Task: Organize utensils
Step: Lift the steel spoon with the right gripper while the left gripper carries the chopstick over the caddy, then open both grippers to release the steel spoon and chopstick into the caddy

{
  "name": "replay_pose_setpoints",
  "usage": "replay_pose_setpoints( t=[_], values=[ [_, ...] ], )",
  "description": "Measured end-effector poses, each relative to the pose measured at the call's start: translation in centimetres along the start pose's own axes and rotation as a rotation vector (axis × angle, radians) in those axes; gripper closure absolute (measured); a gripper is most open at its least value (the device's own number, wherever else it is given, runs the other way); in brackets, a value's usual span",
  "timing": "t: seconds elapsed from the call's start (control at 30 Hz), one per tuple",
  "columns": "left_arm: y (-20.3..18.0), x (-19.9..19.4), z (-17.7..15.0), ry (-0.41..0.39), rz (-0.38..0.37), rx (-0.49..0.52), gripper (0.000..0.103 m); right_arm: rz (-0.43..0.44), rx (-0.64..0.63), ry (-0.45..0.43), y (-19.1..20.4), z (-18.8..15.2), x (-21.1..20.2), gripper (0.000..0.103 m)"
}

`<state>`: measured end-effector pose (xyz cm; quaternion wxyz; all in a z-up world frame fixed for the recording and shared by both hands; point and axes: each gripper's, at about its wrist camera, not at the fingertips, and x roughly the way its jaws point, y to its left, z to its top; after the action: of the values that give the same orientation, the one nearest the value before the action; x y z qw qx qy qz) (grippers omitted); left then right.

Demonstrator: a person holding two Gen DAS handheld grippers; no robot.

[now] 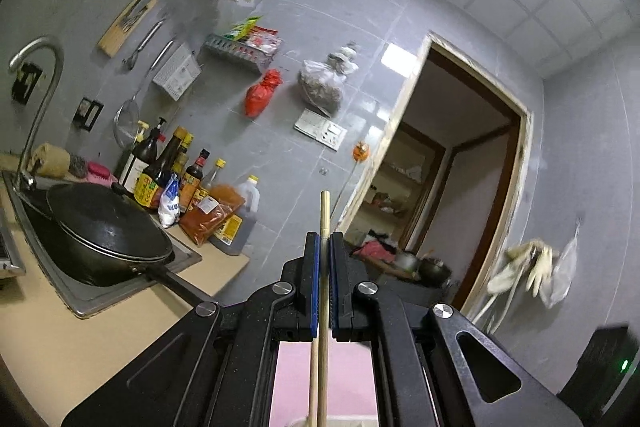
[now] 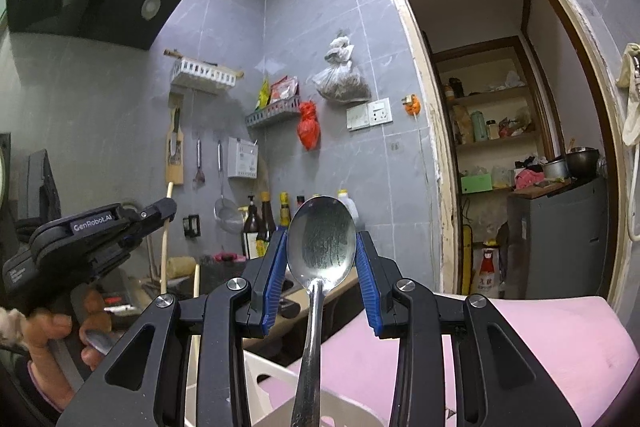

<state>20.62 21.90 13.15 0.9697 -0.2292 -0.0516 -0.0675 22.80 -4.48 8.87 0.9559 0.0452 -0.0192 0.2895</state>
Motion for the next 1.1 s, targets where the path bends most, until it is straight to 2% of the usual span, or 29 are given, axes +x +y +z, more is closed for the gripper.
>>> replay_pose_setpoints(
  t=[0.13,0.4,0.47,0.53,0.63,0.7,0.77,0.87,0.97,1.1],
  values=[
    [-1.0,-0.2,-1.7,0.049,-0.019,0.061,0.101,0.016,-0.002,0.047,-0.2,-0.6,0.1,0.070],
    [-1.5,-0.4,-3.2,0.209,-0.076,0.048,0.097,0.042,0.000,0.100,-1.1,-0.9,-0.9,0.063],
    [-1.7,-0.7,-3.2,0.229,-0.076,0.046,0.080,0.041,0.003,0.105,-1.2,-0.7,-1.1,0.058],
    [-2.2,-1.0,-2.9,0.239,-0.061,0.056,0.069,0.028,0.002,0.094,-1.3,-0.3,-1.6,0.053],
    [-3.5,-1.5,-2.3,0.247,-0.014,0.093,0.064,0.004,0.004,0.074,-1.3,0.7,-2.5,0.047],
    [-5.0,-1.9,-2.0,0.251,0.049,0.152,0.050,-0.031,-0.003,0.068,-1.5,1.3,-3.0,0.027],
    [-6.2,-2.3,-2.1,0.238,0.085,0.191,0.037,-0.055,0.003,0.055,-1.9,1.9,-3.9,0.022],
    [-8.2,-2.9,-2.5,0.229,0.115,0.244,0.025,-0.109,-0.008,0.054,-2.5,2.8,-5.2,0.013],
    [-10.3,-3.4,-3.3,0.219,0.142,0.294,0.015,-0.154,-0.014,0.052,-3.3,3.4,-6.7,0.000],
    [-12.3,-4.1,-4.6,0.196,0.177,0.343,0.009,-0.222,-0.045,0.047,-4.4,4.1,-9.0,0.000]
  ],
)
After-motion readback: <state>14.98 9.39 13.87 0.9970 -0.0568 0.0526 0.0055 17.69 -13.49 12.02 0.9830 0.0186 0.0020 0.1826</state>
